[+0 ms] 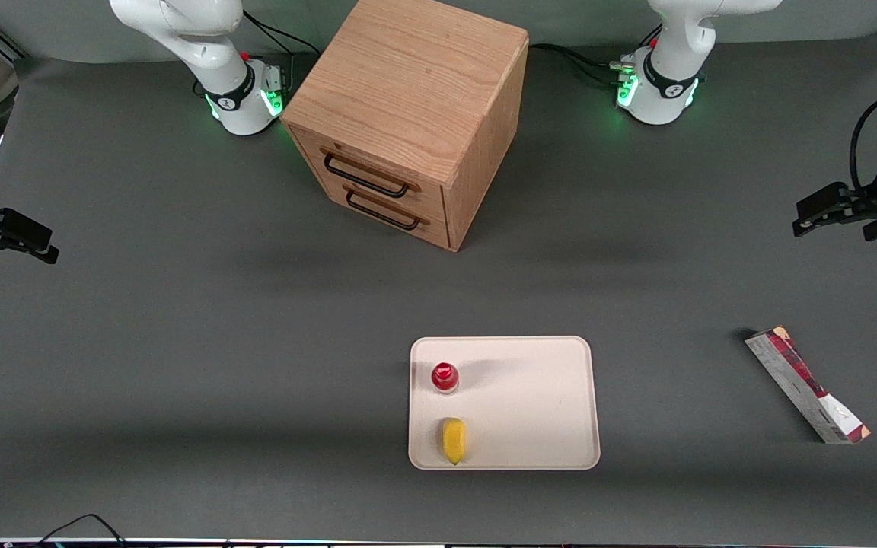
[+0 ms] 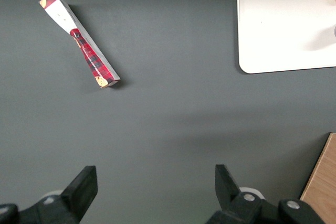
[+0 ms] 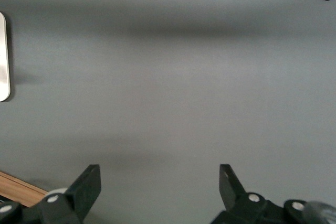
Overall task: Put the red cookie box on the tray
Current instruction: 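Move the left gripper down over the red-and-white cookie box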
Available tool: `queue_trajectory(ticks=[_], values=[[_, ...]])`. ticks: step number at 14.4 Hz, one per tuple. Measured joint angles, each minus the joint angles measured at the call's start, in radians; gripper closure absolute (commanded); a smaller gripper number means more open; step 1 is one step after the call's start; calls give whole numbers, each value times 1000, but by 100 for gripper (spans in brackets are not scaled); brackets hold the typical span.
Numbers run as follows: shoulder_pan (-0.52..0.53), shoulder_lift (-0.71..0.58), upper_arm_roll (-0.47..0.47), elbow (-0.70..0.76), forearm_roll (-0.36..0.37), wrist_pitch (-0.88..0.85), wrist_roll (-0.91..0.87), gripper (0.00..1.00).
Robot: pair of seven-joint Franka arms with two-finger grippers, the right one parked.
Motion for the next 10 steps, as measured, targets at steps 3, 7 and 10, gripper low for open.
queue_trajectory(ticks=[3,7,10], values=[[2,0,8,-4,0,0,-2,0],[5,33,23,-9,26,53,-2,0],[8,135,76,-18,28,202,6,0]])
